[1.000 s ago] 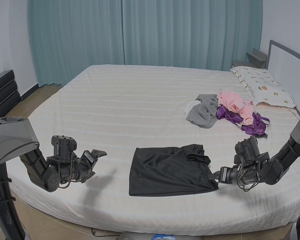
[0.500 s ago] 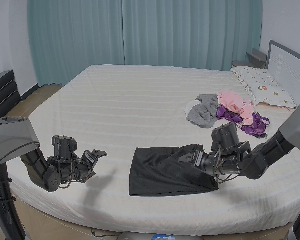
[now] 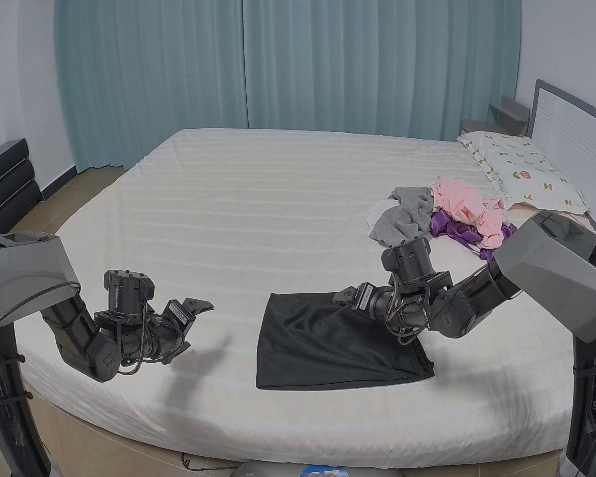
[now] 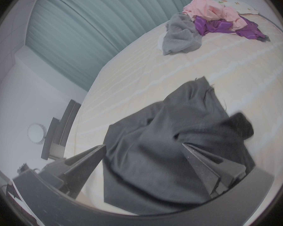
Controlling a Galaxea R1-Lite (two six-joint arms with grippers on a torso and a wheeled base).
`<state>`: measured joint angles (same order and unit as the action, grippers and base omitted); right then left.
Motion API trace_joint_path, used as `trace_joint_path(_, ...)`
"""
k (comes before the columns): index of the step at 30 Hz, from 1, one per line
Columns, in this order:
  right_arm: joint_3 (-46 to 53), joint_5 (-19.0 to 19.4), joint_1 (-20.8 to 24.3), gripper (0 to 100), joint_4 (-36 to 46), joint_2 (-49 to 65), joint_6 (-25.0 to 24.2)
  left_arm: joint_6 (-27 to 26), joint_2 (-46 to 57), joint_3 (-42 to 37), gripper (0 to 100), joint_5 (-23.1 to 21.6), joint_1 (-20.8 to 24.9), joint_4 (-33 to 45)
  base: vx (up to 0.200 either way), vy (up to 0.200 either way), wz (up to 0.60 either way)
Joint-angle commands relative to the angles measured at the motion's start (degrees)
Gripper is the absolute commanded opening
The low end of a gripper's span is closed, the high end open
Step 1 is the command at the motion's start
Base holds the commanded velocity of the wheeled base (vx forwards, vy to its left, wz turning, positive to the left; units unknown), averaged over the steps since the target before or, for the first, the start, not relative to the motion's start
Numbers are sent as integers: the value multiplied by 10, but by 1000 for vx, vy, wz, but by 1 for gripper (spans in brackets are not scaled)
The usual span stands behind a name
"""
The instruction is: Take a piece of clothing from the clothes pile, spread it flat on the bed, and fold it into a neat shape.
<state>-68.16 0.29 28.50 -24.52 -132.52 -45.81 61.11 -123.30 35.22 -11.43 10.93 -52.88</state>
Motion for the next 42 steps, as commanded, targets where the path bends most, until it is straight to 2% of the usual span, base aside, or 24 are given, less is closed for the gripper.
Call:
trace_joint_path(1,-45,-7,-47,100,4,-54,13,0,-2,2,100,4,7,-1,0,0,0)
trace_joint_path(7,-51,-23,-94,100,-27,-61,20,-12,-12,25,100,49,40,-18,0,0,0)
trace_joint_path(11,-28,-23,-113,100,-86,-54,22,-63,-42,71,100,91,71,-13,0,0,0)
trace_joint_path(14,-19,-21,-115,100,-91,-49,23,-93,-65,119,100,112,91,1,0,0,0)
trace_joint_path(18,-11,-19,-114,100,-93,-48,22,-97,-87,181,100,116,108,41,0,0,0)
trace_joint_path(19,-11,-18,-112,100,-94,-48,22,-97,-106,228,100,116,114,74,0,0,0)
trace_joint_path(24,-10,-16,-110,100,-94,-48,21,-96,-152,316,100,116,122,126,0,0,0)
trace_joint_path(30,-7,-15,-110,100,-94,-54,17,-96,-216,404,100,116,131,157,0,0,0)
trace_joint_path(40,-8,-15,-109,100,-94,-56,17,-95,-270,498,100,115,132,195,0,0,0)
trace_joint_path(41,-8,-15,-109,100,-94,-56,17,-95,-272,507,0,115,132,197,0,0,0)
trace_joint_path(42,-7,-15,-109,100,-94,-55,17,-95,-273,513,0,115,132,197,0,0,0)
